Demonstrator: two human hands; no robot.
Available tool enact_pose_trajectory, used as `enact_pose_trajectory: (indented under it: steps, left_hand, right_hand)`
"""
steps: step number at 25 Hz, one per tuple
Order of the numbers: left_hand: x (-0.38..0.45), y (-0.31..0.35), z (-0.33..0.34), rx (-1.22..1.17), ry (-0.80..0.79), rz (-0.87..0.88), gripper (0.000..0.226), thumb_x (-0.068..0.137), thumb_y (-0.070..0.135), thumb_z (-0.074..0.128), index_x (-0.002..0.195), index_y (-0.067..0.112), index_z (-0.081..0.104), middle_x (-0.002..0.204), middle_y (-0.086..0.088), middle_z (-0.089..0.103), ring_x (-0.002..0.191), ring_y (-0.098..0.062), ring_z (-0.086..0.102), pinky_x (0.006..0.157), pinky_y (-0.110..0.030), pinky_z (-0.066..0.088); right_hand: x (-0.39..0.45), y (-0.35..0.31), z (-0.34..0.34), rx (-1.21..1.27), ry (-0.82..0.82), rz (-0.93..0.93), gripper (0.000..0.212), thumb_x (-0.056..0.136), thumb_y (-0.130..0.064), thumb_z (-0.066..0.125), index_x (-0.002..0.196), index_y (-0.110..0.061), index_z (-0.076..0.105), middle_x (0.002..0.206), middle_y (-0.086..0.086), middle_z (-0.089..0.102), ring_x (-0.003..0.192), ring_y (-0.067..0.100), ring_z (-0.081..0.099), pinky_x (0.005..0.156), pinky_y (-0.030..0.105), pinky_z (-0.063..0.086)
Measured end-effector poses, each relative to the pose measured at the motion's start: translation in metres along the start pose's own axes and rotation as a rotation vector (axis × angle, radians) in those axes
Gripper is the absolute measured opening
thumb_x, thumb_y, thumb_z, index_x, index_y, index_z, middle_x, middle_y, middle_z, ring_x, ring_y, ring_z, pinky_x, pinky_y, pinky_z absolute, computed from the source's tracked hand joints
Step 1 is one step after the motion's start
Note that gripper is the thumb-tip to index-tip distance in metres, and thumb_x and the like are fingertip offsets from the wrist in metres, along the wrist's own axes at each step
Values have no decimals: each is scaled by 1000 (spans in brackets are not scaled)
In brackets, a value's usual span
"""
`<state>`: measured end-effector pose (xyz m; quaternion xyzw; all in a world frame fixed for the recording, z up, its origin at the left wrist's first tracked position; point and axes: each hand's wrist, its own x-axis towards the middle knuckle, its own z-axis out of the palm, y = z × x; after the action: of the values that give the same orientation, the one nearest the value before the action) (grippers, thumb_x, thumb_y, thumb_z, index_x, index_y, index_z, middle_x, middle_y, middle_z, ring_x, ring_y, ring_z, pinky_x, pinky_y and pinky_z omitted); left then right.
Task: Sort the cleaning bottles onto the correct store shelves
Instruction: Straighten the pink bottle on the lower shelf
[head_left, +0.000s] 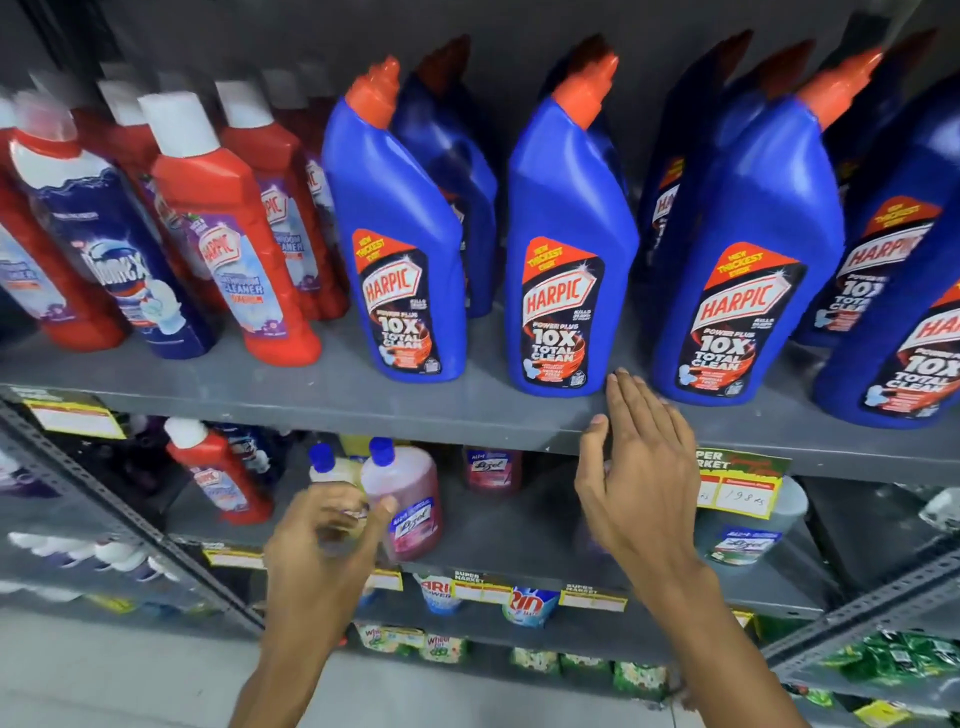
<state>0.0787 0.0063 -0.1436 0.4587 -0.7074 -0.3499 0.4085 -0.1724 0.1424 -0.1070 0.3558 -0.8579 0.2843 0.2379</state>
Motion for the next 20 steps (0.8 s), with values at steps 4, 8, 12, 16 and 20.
enact_pose_trajectory:
  steps: [4, 8, 12, 16, 20]
  left_hand:
    - [11, -55, 34, 125, -193, -157, 82, 66, 25, 104, 136, 12, 61, 127, -5, 58, 112, -22, 60, 98, -37, 53]
    - [26, -70, 66, 88, -204, -114, 106, 64, 18, 105, 152, 8, 47, 146, -14, 53, 130, -23, 51, 111, -34, 45]
    - [37, -77, 84, 105, -141, -131, 96, 73, 12, 99, 153, 3, 45, 148, -20, 52, 137, -44, 52, 114, -57, 46]
    - [50, -83, 86, 129, -174, -128, 76, 76, 11, 96, 137, 6, 51, 134, -15, 65, 120, -42, 63, 95, -49, 52]
    - [69, -93, 79, -5, -318, -162, 78, 61, 17, 101, 125, 4, 59, 116, -15, 74, 104, -34, 70, 92, -50, 62]
  right_hand:
    - [0, -2, 0, 4, 13, 2, 51, 104, -23, 43, 146, 1, 60, 154, 15, 62, 147, 30, 56, 127, 45, 37]
    - [0, -2, 1, 0, 16, 6, 51, 104, -22, 43, 146, 1, 60, 154, 15, 61, 148, 29, 54, 127, 43, 35]
    - [0, -3, 2, 0, 21, 11, 51, 105, -24, 43, 146, 0, 61, 155, 15, 61, 148, 29, 54, 127, 44, 36]
    - [1, -2, 4, 0, 22, 7, 52, 105, -25, 42, 147, 0, 61, 155, 14, 61, 148, 28, 54, 127, 43, 36]
    - [1, -1, 4, 3, 33, 10, 53, 104, -26, 41, 147, -1, 61, 154, 13, 62, 148, 27, 55, 127, 43, 35]
